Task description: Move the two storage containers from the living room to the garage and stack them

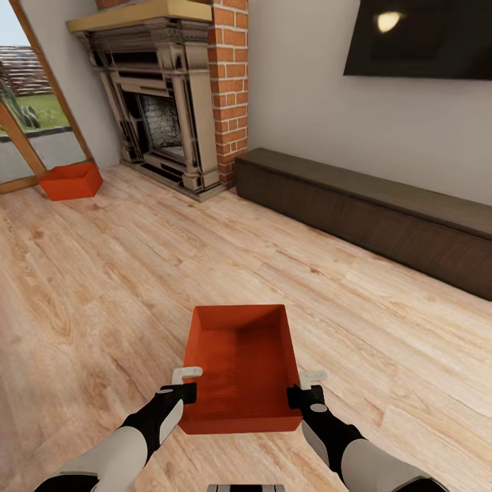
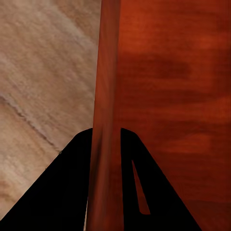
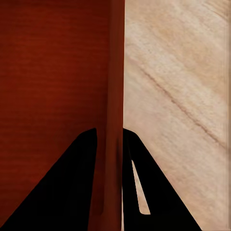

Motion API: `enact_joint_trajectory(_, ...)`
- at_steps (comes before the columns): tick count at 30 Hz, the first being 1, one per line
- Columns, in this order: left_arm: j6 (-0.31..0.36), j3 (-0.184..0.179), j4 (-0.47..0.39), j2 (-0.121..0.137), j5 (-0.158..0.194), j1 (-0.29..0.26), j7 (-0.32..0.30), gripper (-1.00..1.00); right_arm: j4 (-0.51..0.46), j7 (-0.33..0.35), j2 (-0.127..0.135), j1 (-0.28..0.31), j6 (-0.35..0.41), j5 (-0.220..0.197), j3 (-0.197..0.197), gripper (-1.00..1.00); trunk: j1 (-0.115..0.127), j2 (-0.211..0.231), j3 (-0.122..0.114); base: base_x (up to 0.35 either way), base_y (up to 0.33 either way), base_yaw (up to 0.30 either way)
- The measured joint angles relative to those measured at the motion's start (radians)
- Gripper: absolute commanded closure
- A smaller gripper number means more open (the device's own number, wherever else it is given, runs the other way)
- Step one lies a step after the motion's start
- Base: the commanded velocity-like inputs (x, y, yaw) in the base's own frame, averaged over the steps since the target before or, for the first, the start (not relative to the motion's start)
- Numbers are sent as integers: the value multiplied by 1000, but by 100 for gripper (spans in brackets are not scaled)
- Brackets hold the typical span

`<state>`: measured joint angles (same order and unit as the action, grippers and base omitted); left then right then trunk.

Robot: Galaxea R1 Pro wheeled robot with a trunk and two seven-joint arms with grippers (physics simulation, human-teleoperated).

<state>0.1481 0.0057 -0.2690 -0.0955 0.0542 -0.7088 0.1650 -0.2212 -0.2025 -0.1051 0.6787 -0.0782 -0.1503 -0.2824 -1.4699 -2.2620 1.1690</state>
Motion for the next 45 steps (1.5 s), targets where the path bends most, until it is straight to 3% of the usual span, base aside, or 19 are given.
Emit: enact_joint_trajectory(45, 0, -3, 1, 1, 4, 0, -1, 100, 0, 1, 0, 0, 1, 1, 0, 100, 173, 315, -141, 0, 0, 0)
